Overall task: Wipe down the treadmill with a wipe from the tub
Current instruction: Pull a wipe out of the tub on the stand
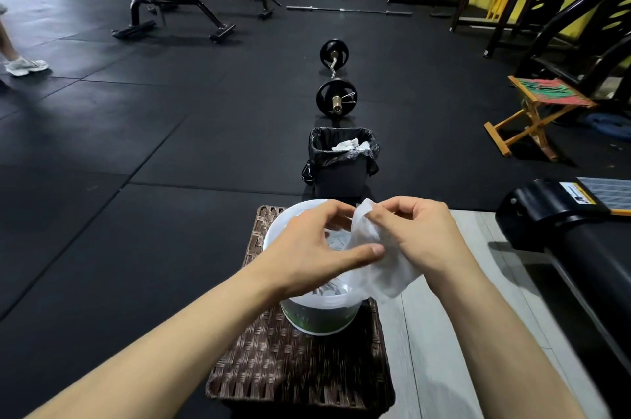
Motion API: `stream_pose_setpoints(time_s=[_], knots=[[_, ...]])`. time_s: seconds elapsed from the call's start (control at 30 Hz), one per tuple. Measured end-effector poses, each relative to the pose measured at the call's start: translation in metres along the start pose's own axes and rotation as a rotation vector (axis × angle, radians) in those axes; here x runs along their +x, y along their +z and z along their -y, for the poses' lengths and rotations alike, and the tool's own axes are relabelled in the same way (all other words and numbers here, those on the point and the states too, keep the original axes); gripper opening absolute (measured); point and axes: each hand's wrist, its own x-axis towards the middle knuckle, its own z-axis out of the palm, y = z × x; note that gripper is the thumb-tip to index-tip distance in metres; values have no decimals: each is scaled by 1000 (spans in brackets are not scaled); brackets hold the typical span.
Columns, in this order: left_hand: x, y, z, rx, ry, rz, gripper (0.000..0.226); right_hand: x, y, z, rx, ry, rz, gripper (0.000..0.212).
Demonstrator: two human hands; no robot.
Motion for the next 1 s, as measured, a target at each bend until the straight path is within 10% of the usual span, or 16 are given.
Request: stream_pose_setpoints(time_s=[0.1, 0.37, 0.83, 1.0], knots=[[4, 3, 3, -50, 60, -61, 17, -3, -1, 2, 28, 0, 0, 15], [3, -12, 11, -199, -71, -79, 20, -4, -33, 3, -47, 131, 348, 8], [11, -14, 13, -260, -251, -304, 23, -3, -29, -1, 216, 177, 474, 63], [14, -17, 9, -426, -383, -332, 26, 0, -25, -5, 273, 252, 391, 33]])
